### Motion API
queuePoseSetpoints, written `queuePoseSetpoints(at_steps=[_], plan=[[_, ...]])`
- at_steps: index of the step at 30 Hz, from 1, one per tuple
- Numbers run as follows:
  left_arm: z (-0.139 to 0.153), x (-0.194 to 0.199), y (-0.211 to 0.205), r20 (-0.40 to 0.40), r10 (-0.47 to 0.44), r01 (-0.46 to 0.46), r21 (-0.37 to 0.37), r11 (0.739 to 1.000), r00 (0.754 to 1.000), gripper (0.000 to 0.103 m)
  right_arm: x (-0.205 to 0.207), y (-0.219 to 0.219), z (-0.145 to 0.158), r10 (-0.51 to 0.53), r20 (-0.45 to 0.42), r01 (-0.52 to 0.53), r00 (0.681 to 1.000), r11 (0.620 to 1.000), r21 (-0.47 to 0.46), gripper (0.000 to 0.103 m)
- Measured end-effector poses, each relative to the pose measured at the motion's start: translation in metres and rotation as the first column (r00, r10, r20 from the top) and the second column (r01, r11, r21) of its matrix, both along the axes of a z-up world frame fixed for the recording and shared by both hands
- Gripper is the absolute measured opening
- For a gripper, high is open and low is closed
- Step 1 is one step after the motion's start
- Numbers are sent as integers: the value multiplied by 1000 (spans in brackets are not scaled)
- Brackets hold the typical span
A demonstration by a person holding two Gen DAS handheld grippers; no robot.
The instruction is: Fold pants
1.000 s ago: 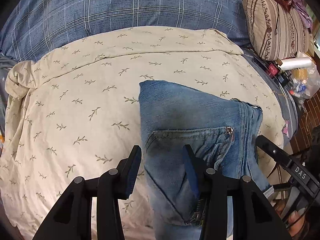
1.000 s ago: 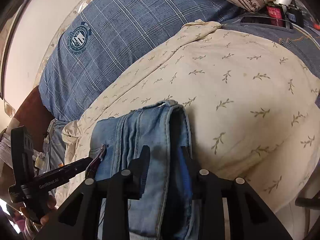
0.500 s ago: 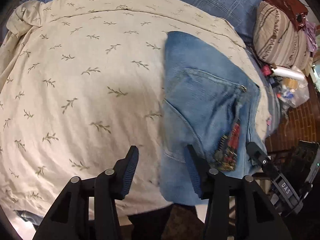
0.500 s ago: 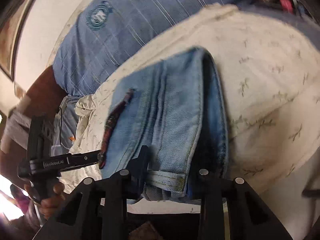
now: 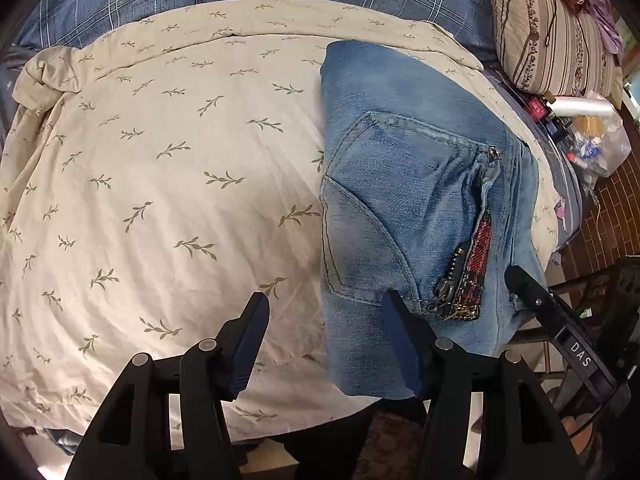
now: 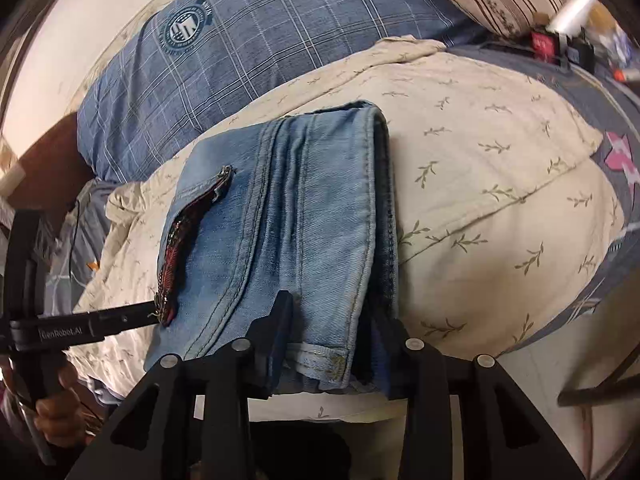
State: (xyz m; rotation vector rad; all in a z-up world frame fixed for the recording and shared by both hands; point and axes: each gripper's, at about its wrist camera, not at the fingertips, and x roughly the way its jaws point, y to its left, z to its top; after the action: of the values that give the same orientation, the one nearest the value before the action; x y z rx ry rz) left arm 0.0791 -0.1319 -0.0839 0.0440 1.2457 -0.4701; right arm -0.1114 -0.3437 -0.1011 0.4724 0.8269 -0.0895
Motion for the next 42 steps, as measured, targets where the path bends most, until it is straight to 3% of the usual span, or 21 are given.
queuePoseSetpoints(at_steps=[5, 14, 19, 23, 27, 28, 29, 30, 32, 34, 36, 39, 42], plan=[[2, -3, -2, 24, -14, 14, 14, 1000, 1000, 59, -5, -11, 2, -26, 5, 26, 1000, 996, 82, 41], [3, -1, 5, 20, -25, 25, 8, 1000, 999, 62, -2, -11, 5, -35, -9, 36, 999, 993, 114, 51], [15, 25, 10, 0, -3, 3, -20, 1000, 1000, 58, 3, -27, 13, -74, 22, 70, 997, 986, 149, 54], [20, 67, 5, -91, 45, -52, -79, 995, 995, 58, 16, -52, 20, -128, 72, 109, 989, 969, 222, 62], [17, 105, -24, -170, 47, -69, -131, 989, 984, 59, 58, -65, 17, -116, 98, 83, 988, 953, 293, 63], [17, 112, -32, -183, 44, -68, -132, 989, 982, 58, 68, -65, 15, -106, 84, 78, 991, 954, 289, 57], [19, 115, -38, -195, 37, -66, -144, 987, 980, 48, 82, -62, 17, -75, 72, 52, 995, 960, 276, 18], [26, 116, -46, -180, 23, -49, -141, 989, 983, 46, 92, -56, 27, -25, 87, 3, 996, 968, 250, 14], [35, 114, -55, -105, 9, -21, -119, 993, 994, 46, 95, -41, 60, 32, 169, -52, 985, 992, 113, 12], [29, 116, -59, -84, 13, -21, -103, 994, 996, 49, 93, -34, 76, 52, 206, -55, 977, 998, 6, 11], [18, 119, -62, -93, 34, -41, -76, 996, 995, 50, 104, -41, 59, 31, 128, -26, 991, 999, -43, 12], [15, 115, -67, -83, 32, -37, -59, 998, 996, 51, 117, -51, 16, 17, -10, -17, 1000, 999, -35, 26], [24, 104, -59, -85, 12, -18, -68, 998, 996, 50, 96, -61, 25, 3, 67, -7, 998, 998, 68, 34]])
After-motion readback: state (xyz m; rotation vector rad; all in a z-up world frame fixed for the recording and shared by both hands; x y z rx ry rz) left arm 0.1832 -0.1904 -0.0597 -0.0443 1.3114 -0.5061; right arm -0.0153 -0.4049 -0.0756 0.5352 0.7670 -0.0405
